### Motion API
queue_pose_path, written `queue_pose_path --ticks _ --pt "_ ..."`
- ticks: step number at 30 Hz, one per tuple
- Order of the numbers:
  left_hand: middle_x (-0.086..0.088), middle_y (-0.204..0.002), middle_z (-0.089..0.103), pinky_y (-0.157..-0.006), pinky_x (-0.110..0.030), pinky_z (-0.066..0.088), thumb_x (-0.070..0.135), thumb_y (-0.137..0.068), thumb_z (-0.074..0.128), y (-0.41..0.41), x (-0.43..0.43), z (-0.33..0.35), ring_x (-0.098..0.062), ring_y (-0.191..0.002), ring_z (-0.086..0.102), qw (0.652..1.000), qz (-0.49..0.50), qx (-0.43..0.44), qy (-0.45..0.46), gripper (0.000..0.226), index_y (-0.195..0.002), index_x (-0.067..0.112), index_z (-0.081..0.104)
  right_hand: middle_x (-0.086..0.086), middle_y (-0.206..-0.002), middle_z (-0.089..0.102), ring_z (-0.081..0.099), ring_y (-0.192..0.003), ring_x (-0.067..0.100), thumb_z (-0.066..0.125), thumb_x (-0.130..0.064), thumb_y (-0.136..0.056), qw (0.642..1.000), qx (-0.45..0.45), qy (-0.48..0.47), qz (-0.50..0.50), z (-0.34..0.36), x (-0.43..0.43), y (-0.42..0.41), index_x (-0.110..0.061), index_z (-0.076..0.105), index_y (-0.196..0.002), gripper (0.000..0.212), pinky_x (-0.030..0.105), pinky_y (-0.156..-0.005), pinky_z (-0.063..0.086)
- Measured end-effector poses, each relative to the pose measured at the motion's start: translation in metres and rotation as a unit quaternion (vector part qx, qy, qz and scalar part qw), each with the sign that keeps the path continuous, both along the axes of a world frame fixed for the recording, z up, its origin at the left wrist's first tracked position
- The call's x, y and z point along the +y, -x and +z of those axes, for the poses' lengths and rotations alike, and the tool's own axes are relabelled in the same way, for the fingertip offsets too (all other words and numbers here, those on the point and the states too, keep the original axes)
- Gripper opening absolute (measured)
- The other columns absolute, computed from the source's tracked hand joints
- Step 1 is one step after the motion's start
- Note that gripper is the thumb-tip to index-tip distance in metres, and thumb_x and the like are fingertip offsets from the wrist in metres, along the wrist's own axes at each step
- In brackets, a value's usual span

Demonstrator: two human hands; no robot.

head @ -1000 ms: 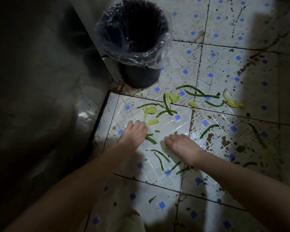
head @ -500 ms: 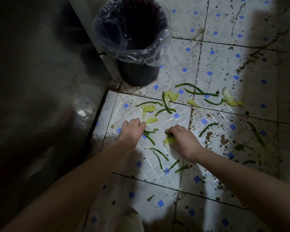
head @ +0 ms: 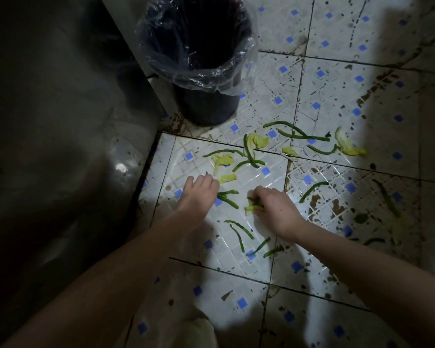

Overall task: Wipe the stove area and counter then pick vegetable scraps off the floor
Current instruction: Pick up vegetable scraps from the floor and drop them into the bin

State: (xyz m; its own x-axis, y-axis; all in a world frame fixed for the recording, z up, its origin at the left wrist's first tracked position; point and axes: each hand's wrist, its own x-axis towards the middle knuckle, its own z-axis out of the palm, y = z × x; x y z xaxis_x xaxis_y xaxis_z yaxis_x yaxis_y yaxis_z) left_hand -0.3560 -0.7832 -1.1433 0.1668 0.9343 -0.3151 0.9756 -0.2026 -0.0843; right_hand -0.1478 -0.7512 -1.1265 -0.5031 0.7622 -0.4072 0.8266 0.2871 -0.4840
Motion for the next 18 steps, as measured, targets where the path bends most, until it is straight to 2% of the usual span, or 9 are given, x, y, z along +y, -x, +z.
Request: queue_pose_path --ticks 2,5,9,14,18 --pt "-0.003 -0.123 0.048 -0.108 -0.039 0.024 0.011 -0.094 0.052 0.000 0.001 0.001 -0.022 -0.116 0.044 1.000 0.020 -0.012 -0.016 0.030 -0.122 0.017 0.042 0.005 -0.115 0.057 0.052 -0.105 0.025 0.063 -0.015 -0.085 1.000 -0.008 -0.003 -0.005 -0.002 0.001 0.000 -0.018 0.051 -0.121 0.038 0.039 -0.091 0.043" --pt "-0.001 -0.118 0.052 -0.104 -0.036 0.026 0.012 -0.094 0.051 0.002 0.003 0.002 -0.021 -0.111 0.047 0.998 0.046 -0.027 -0.025 0.027 -0.119 0.019 0.043 0.005 -0.119 0.051 0.048 -0.108 0.023 0.065 -0.023 -0.085 0.999 -0.047 0.002 0.005 -0.005 0.002 0.002 -0.019 0.049 -0.123 0.042 0.036 -0.093 0.041" --pt "0.000 -0.110 0.055 -0.098 -0.034 0.030 0.011 -0.094 0.051 0.005 0.002 0.004 -0.021 -0.103 0.049 0.996 0.070 -0.045 -0.030 0.023 -0.114 0.021 0.044 0.005 -0.115 0.051 0.049 -0.106 0.024 0.062 -0.018 -0.087 0.999 -0.048 0.009 0.018 -0.004 0.001 0.005 -0.019 0.054 -0.113 0.027 0.036 -0.089 0.042" --pt "0.001 -0.110 0.053 -0.097 -0.035 0.030 0.010 -0.093 0.052 0.006 -0.001 0.009 -0.021 -0.104 0.049 0.995 0.067 -0.056 -0.040 0.025 -0.113 0.022 0.043 0.007 -0.106 0.054 0.053 -0.098 0.025 0.056 -0.010 -0.089 0.998 -0.036 0.040 0.010 -0.002 -0.005 0.008 -0.016 0.057 -0.097 0.011 0.032 -0.079 0.042" --pt "0.002 -0.109 0.052 -0.095 -0.035 0.031 0.009 -0.094 0.049 0.007 -0.001 0.019 -0.021 -0.102 0.048 0.994 0.067 -0.072 -0.053 0.022 -0.111 0.022 0.042 0.002 -0.092 0.049 0.053 -0.088 0.024 0.057 -0.008 -0.087 0.999 -0.019 0.040 -0.003 0.002 -0.005 0.008 -0.020 0.050 -0.086 0.014 0.028 -0.068 0.036"
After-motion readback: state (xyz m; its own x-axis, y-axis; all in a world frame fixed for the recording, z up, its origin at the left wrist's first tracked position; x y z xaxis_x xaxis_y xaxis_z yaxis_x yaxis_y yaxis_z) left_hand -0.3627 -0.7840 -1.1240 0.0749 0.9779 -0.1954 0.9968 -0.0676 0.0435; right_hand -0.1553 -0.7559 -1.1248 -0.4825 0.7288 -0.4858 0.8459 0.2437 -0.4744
